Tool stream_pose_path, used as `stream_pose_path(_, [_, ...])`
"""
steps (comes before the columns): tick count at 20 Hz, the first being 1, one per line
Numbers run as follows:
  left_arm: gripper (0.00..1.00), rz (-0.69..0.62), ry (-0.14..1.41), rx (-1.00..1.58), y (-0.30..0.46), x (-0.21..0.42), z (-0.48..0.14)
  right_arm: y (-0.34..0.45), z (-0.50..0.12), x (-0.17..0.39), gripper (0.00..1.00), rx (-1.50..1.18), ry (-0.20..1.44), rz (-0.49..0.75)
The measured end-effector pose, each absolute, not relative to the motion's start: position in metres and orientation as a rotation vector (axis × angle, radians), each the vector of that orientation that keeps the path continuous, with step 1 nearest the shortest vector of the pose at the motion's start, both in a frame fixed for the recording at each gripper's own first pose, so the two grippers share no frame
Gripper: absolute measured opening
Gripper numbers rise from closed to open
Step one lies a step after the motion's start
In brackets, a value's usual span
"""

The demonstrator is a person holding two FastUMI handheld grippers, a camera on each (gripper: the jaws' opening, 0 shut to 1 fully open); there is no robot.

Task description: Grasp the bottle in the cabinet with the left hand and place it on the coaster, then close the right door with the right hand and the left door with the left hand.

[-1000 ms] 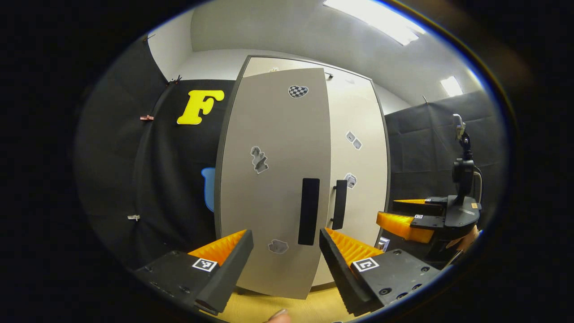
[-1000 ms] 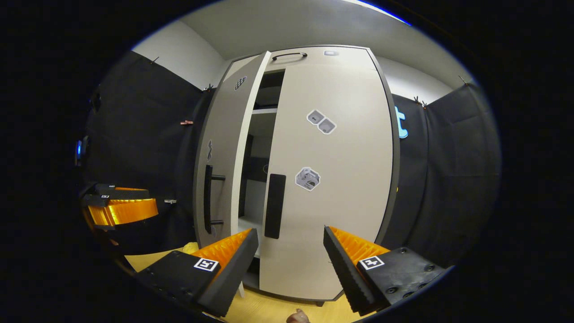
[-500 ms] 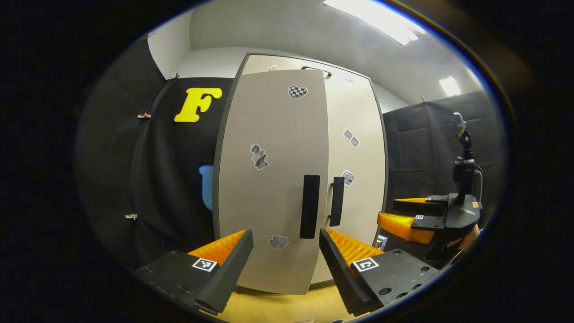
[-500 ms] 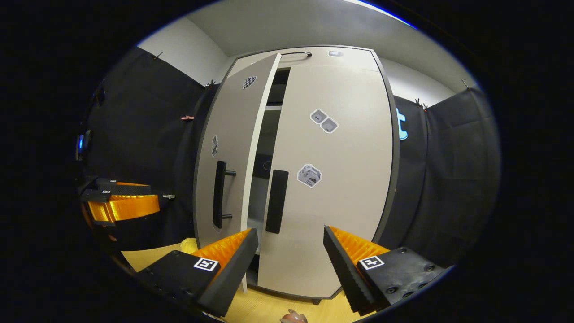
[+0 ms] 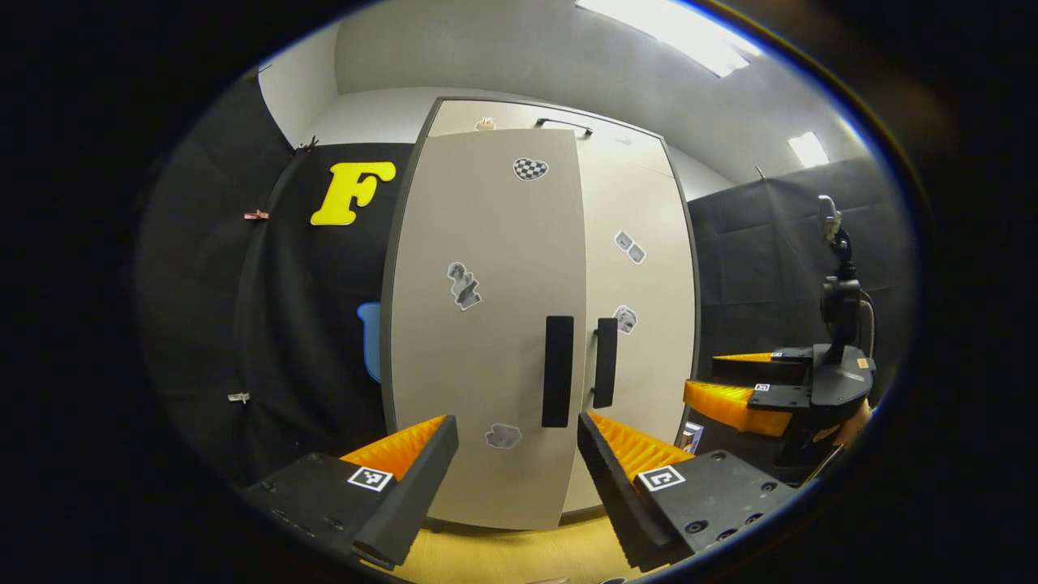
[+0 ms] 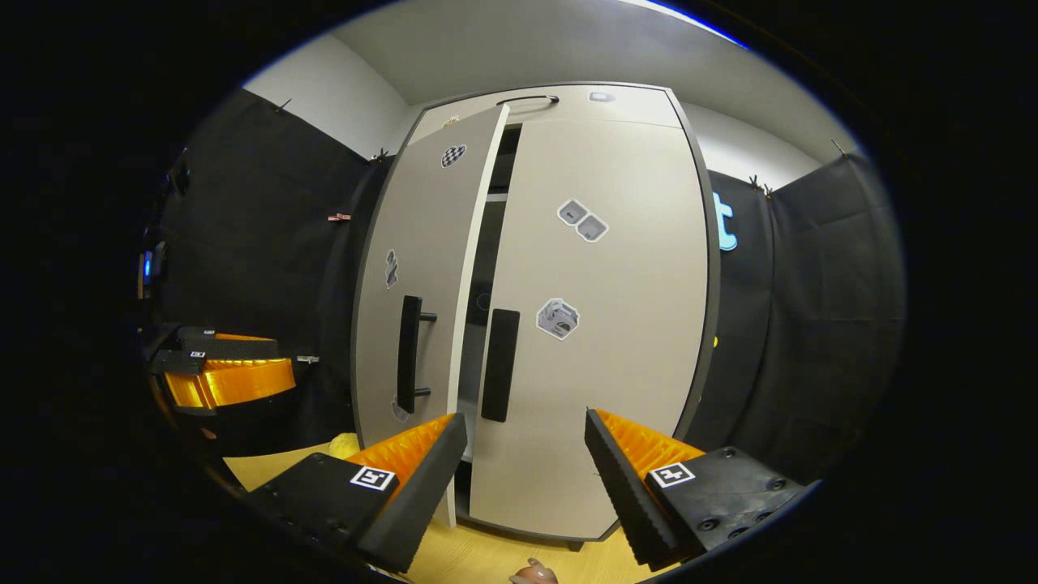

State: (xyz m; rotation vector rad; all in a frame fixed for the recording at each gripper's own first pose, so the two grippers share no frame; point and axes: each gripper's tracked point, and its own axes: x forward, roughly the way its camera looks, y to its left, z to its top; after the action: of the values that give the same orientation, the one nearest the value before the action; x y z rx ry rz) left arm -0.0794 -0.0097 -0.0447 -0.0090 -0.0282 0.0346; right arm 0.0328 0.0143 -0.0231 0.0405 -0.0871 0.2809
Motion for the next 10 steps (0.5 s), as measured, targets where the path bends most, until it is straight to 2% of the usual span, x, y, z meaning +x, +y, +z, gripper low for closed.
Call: stream_pose_path(10, [0.94, 0.020, -0.005, -0.023, -0.013, -0.067, -0.052, 0.006, -0.026, 0.036, 0.98, 0.037, -0.075, 0.267])
